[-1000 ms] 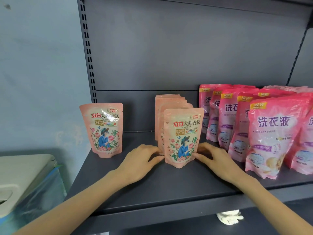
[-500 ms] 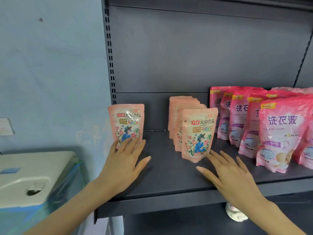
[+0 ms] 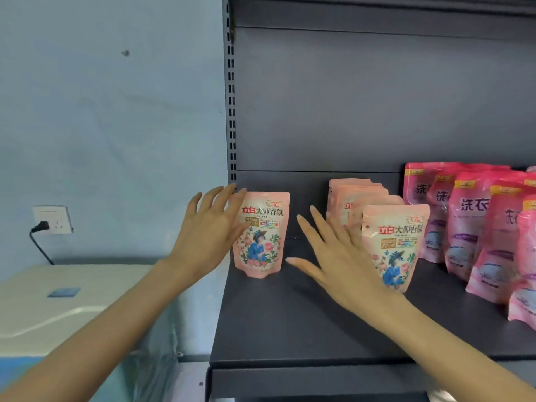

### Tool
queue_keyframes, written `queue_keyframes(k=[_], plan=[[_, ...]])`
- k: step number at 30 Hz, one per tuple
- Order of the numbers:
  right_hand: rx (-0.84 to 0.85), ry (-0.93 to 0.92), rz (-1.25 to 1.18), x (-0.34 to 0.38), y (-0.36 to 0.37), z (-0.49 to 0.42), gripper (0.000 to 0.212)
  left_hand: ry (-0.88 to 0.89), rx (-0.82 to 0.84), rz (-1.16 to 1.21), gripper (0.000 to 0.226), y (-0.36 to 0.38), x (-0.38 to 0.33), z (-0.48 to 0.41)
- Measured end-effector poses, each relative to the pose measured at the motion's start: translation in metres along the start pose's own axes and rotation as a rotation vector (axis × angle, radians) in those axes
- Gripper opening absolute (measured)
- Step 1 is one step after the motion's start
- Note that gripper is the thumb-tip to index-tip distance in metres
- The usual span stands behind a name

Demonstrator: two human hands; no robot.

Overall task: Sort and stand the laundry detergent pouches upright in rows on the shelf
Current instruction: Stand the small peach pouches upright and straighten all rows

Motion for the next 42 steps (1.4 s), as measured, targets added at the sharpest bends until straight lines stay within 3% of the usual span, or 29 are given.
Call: queue_keyframes(k=[3,7,13,16,25,31,42], plan=[[0.073,-0.082,-0.083,0.008,0.0,-0.035,0.076,-0.004,-0.006,0.025,0.057,-0.001,0.005,-0.021],[-0.008,-0.156,-0.175,0.017,-0.007,-0.071,0.073,-0.047,0.007,0.081,0.044,0.0,0.015,-0.036],[-0.123,-0.194,-0.318,0.017,-0.008,-0.089,0.019,-0.099,-0.029,0.287,0.024,0.002,0.019,-0.036],[-0.124,-0.206,-0.381,0.016,-0.01,-0.089,0.008,-0.088,-0.059,0.336,0.023,-0.001,0.019,-0.033],[-0.237,-0.208,-0.492,0.009,-0.034,-0.074,0.003,-0.049,-0.185,0.392,0.018,-0.035,0.007,-0.019],[-0.314,-0.163,-0.483,-0.009,-0.057,-0.036,0.004,-0.103,-0.313,0.74,0.01,-0.052,-0.019,-0.014],[-0.261,-0.005,-0.334,-0.077,-0.071,0.014,0.009,-0.011,-0.238,0.924,0.008,-0.04,-0.096,-0.02]])
Point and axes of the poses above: each hand's wrist, its own z-axis away from the middle knuckle, its own y-axis out of the palm, x = y × z, the point moved 2 cm from there along -z, towards the middle knuckle, and after that the axes turned 9 degrees about y, right-handed, at the moved point
